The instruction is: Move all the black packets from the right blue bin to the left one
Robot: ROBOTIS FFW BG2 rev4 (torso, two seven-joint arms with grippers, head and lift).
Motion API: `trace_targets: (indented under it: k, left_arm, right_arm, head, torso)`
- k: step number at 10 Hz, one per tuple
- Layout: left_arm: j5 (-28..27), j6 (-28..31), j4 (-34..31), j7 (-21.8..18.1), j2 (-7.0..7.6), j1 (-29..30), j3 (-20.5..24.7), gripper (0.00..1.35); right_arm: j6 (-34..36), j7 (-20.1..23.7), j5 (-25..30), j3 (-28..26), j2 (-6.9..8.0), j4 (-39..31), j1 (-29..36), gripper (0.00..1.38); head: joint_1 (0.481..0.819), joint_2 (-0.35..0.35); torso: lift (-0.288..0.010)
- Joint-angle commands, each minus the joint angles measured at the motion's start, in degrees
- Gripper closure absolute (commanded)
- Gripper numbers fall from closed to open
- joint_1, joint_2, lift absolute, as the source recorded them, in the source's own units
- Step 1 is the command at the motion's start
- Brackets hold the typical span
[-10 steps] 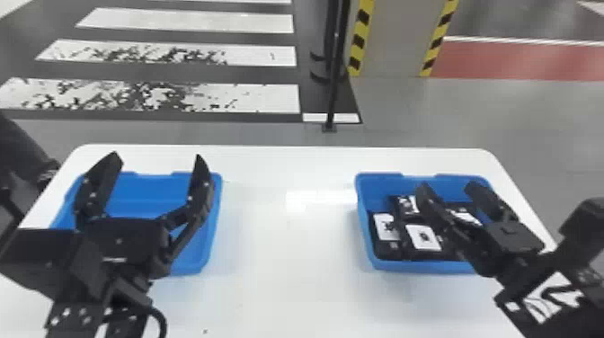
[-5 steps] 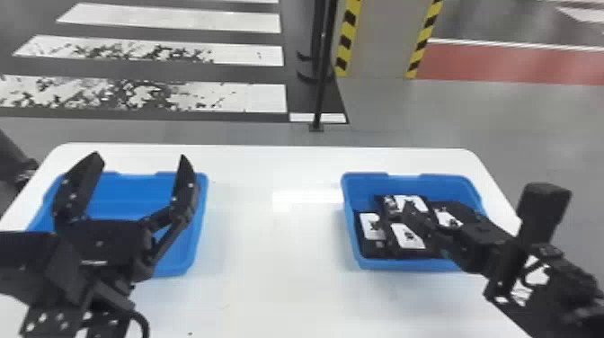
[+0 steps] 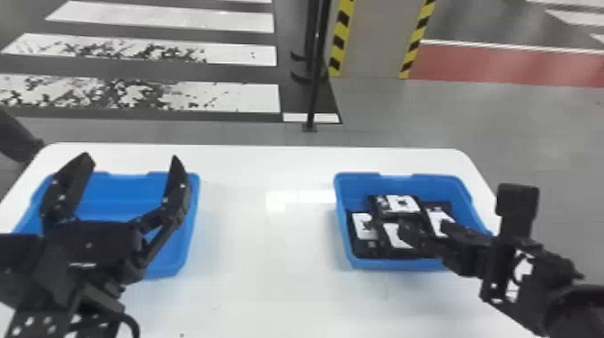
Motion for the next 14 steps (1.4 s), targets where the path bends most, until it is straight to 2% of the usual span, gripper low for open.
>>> trace_targets:
  k: [1,5,8,10,11,14]
  left_arm:
    - [0.00,0.00,0.00,0.00,0.00,0.00,0.00,0.09]
    - [0.00,-0.14,0.28,-0.17,0.00,-0.14,-0.12,0.09]
    - [0.00,-0.28,0.42,-0.17,-0.09,-0.28,-0.12,0.09]
    - [-0.12,-0.42,0.42,-0.17,-0.09,-0.28,-0.12,0.09]
    - [0.00,-0.56,0.56,-0.17,-0.09,-0.42,-0.12,0.09]
    - [-0.12,-0.70,0.84,-0.26,-0.09,-0.42,-0.12,0.09]
  right_arm:
    - [2.19,-0.02,-0.07,-0.47,-0.39,2.41,-1.97,0.14]
    - [3.17,0.06,-2.12,0.78,-1.27,7.76,-5.63,0.14]
    - [7.81,-0.38,-1.78,1.47,-1.45,7.05,-7.04,0.14]
    - [10.77,-2.13,-0.18,1.58,-1.71,7.19,-9.00,0.14]
    - [11.05,-2.13,-0.75,2.50,-2.32,9.44,-10.97,0.14]
    - [13.44,-2.49,-3.95,3.07,-2.50,12.40,-12.52,0.14]
  head:
    - [0.695,-0.133]
    - [0.695,-0.153]
    - [0.695,-0.136]
    - [0.695,-0.136]
    - [0.695,-0.142]
    - [0.695,-0.142]
  torso:
    - [-0.140]
    - [-0.140]
    - [-0.140]
    - [-0.140]
    - [-0.140]
    - [-0.140]
